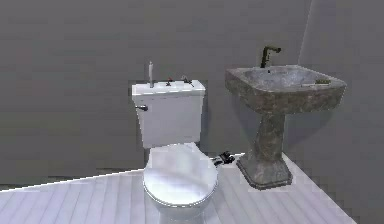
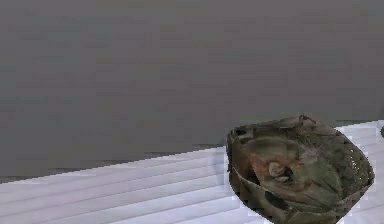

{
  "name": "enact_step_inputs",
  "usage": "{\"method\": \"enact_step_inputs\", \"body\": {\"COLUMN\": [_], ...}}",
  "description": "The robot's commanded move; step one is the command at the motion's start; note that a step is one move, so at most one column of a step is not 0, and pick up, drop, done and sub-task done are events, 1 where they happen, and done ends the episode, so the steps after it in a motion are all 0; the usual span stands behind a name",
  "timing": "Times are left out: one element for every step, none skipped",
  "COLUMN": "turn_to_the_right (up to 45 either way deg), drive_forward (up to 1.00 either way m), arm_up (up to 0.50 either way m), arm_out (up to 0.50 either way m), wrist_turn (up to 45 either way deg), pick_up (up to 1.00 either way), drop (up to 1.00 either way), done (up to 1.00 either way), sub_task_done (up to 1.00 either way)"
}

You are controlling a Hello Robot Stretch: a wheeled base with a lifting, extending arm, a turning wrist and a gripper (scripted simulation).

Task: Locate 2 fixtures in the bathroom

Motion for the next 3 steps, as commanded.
{"method": "enact_step_inputs", "body": {"turn_to_the_right": [33.0,0.0,-12.0], "drive_forward": [0.00,0.40,0.00], "arm_up": [0.00,0.00,0.00], "arm_out": [0.00,0.00,0.00], "wrist_turn": [0.0,0.0,0.0], "pick_up": [0.00,0.00,0.00], "drop": [0.00,0.00,0.00], "done": [0.00,0.00,0.00], "sub_task_done": [0.00,0.00,0.00]}}
